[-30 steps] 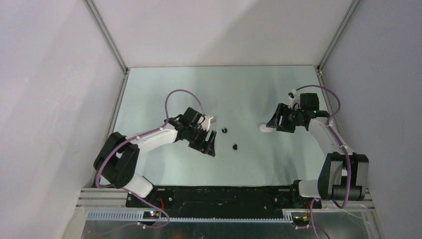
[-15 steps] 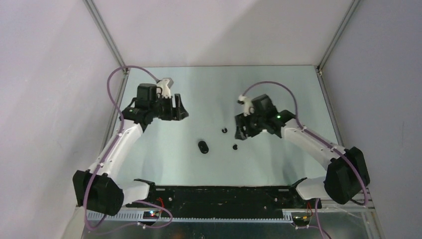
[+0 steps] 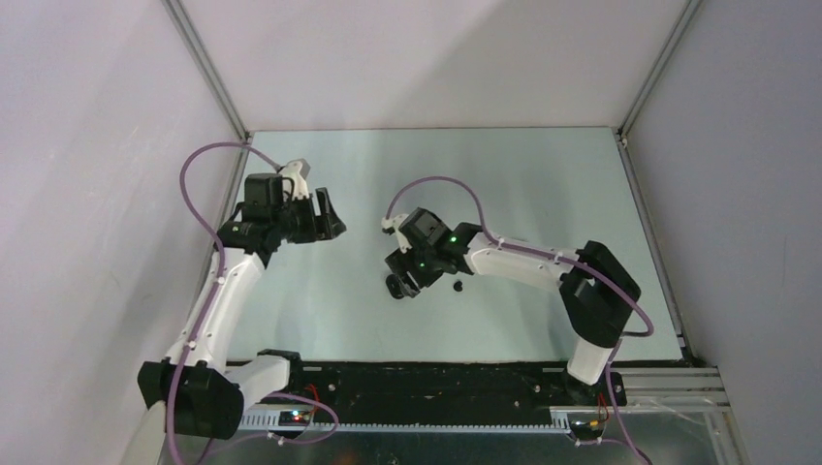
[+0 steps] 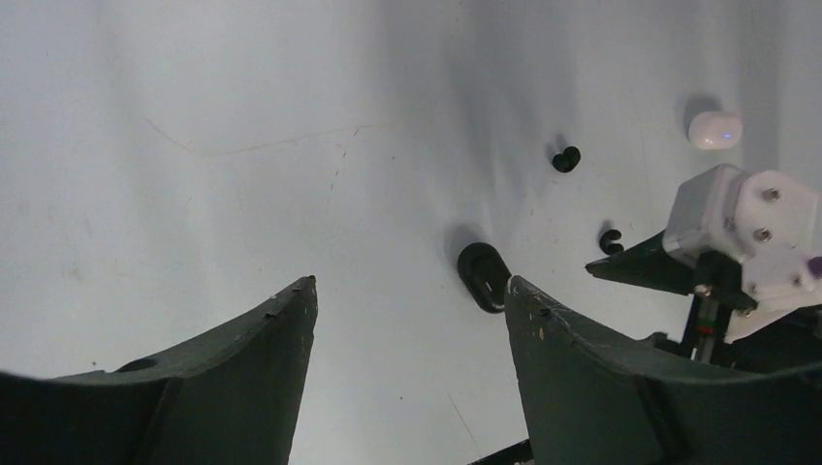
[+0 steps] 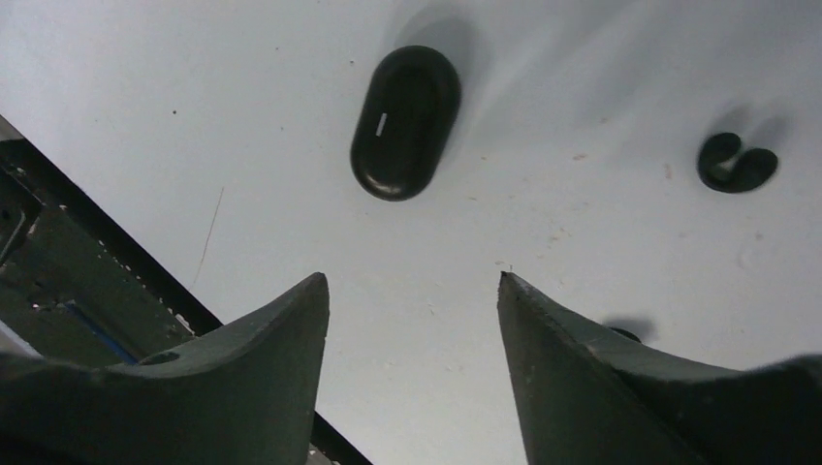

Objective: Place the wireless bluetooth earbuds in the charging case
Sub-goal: Pick up the charging case from the center of the board, then pass from the right arm to the left, then open the charging case, then pass from the left arm to the right, then pass from the right arm to the left

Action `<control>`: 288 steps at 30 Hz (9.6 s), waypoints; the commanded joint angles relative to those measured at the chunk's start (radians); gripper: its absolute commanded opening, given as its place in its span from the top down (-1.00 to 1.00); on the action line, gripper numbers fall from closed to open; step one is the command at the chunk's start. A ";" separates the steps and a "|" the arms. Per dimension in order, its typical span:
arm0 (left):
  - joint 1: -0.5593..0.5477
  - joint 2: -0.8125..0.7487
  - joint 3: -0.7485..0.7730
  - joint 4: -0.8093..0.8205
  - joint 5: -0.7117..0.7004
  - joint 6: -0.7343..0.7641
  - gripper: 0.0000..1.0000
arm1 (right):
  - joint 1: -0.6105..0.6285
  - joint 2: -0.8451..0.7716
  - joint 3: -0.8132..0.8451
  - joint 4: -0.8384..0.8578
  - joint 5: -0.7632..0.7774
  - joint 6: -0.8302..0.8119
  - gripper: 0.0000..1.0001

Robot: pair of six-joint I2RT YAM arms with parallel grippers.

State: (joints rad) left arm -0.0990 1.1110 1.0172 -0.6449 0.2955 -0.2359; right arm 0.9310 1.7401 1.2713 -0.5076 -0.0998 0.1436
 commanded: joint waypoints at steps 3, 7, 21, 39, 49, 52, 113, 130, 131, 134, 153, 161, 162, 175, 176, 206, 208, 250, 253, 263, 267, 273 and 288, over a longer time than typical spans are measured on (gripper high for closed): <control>0.026 -0.043 -0.050 0.007 0.026 -0.050 -0.50 | 0.042 0.064 0.090 0.012 0.047 0.047 -0.50; 0.035 -0.078 -0.060 0.012 0.038 -0.071 -0.51 | 0.062 0.105 0.119 0.014 0.073 0.069 -0.32; 0.073 -0.155 -0.110 0.016 0.076 -0.087 -0.51 | 0.112 0.254 0.230 -0.018 0.189 0.129 -0.28; 0.081 -0.142 -0.151 0.052 0.101 -0.113 -0.51 | 0.111 0.319 0.230 -0.035 0.202 0.139 0.04; 0.081 -0.107 -0.141 0.058 0.109 -0.111 -0.50 | 0.102 0.332 0.199 0.037 0.162 0.005 0.25; 0.081 -0.099 -0.145 0.061 0.111 -0.106 -0.50 | 0.104 0.317 0.168 0.075 0.147 -0.084 0.73; -0.214 -0.048 0.096 0.337 0.603 -0.048 0.40 | 0.117 -0.411 0.012 0.403 0.126 -0.719 1.00; -0.221 -0.179 -0.041 0.337 0.721 0.343 1.00 | -0.099 -0.492 0.088 -0.034 -0.520 -0.601 -0.71; -0.222 -0.193 -0.047 0.337 0.721 0.385 1.00 | -0.103 -0.474 0.106 -0.045 -0.552 -0.591 -0.70; -0.228 -0.212 -0.062 0.336 0.719 0.434 1.00 | -0.111 -0.437 0.138 -0.058 -0.600 -0.552 -0.62; -0.301 -0.226 -0.058 0.286 0.687 0.590 1.00 | -0.225 -0.267 0.245 0.211 -0.610 -0.220 -0.25; -0.305 -0.213 -0.048 0.283 0.657 0.600 1.00 | -0.265 -0.268 0.240 0.241 -0.660 -0.181 -0.15; -0.305 -0.207 -0.045 0.282 0.652 0.595 1.00 | -0.260 -0.270 0.237 0.242 -0.663 -0.183 -0.15; -0.303 -0.140 0.019 0.282 0.639 0.459 1.00 | -0.256 -0.314 0.249 0.117 -0.855 -0.327 -0.42; -0.303 -0.137 0.023 0.283 0.648 0.460 1.00 | -0.239 -0.316 0.247 0.058 -0.838 -0.396 -0.45; -0.382 -0.175 0.057 0.251 0.597 0.649 1.00 | -0.216 -0.274 0.259 0.109 -0.668 -0.393 0.00; -0.381 -0.171 0.061 0.251 0.597 0.634 1.00 | -0.217 -0.279 0.256 0.110 -0.660 -0.395 0.03; -0.380 -0.130 0.087 0.279 0.565 0.490 1.00 | -0.233 -0.338 0.152 0.100 -0.648 -0.413 0.57; -0.380 -0.129 0.085 0.282 0.530 0.470 1.00 | -0.232 -0.339 0.151 0.097 -0.657 -0.417 0.97; -0.350 -0.135 0.101 0.286 0.347 0.259 -0.24 | -0.183 -0.398 0.152 0.000 -0.457 -0.696 1.00; -0.305 -0.139 0.139 0.250 0.420 0.172 -0.35 | -0.154 -0.419 0.152 -0.046 -0.363 -0.841 1.00; -0.294 -0.108 0.185 0.229 0.516 0.078 -0.37 | -0.116 -0.429 0.152 -0.077 -0.280 -1.007 1.00; -0.303 -0.021 0.204 0.228 0.480 -0.028 -0.16 | -0.002 -0.308 0.347 -0.276 -0.073 -1.196 1.00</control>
State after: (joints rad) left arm -0.3981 1.0801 1.1931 -0.4301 0.7902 -0.2218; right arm 0.9020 1.4208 1.5478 -0.7334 -0.2493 -1.0008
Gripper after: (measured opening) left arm 0.609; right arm 0.035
